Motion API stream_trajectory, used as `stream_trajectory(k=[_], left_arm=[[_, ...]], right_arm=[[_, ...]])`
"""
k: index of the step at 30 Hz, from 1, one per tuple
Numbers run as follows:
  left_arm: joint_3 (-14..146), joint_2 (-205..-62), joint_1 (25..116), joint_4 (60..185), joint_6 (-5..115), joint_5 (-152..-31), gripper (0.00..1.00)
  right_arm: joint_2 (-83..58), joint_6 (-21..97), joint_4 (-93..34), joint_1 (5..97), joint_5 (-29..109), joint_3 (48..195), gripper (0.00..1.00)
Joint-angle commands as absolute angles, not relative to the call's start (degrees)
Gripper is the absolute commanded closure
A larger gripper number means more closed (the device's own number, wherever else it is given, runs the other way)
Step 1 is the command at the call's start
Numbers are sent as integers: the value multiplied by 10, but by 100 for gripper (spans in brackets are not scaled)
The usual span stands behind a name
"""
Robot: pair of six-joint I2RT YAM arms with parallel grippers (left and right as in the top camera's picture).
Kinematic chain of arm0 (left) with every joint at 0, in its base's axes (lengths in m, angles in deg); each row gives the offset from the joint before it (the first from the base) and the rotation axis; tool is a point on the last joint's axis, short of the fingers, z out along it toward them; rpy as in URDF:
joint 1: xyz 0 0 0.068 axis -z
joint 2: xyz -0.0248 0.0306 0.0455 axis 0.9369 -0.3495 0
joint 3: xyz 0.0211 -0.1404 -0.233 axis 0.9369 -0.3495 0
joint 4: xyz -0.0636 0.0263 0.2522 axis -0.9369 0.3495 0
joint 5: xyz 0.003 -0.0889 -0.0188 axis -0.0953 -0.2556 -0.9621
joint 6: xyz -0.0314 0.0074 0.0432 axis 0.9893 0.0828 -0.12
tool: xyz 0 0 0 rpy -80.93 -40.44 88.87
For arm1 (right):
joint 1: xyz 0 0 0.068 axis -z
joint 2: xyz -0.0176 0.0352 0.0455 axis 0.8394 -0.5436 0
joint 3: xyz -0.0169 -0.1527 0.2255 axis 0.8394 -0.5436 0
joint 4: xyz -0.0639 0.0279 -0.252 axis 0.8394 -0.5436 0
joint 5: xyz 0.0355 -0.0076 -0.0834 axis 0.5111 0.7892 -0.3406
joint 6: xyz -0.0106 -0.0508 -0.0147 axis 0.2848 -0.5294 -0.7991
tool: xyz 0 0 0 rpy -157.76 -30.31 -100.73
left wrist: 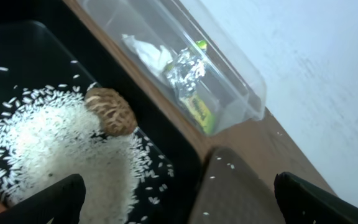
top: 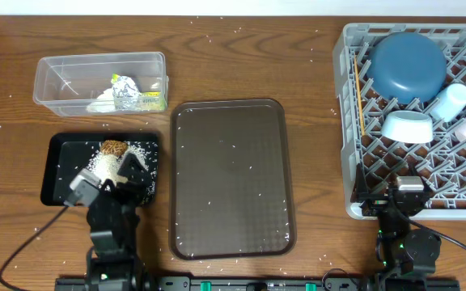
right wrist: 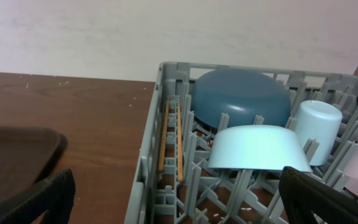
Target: Sort waste into correct bins and load items into the dishwasher rack
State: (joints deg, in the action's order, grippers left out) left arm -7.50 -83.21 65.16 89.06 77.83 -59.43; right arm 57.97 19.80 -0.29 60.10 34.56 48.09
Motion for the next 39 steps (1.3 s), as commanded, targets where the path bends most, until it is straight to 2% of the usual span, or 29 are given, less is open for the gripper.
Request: stream_trajectory(k=[1,7,10,27,39], left_arm=[[-100,-792,656,882,733,-584,2],[-116,-733,690,898,570,-588,2],[-118,-713,699,919,529,-588,2],[-134,-619,699,924,529,-605,2],[-134,-621,697,925,529,-605,2]], right_arm=[[583,191,-5,595,342,480,1],[583,191,-5,595,342,480,1],[583,191,-5,595,342,480,1],[583,191,-5,595,342,480,1],[583,191,-5,595,342,480,1]])
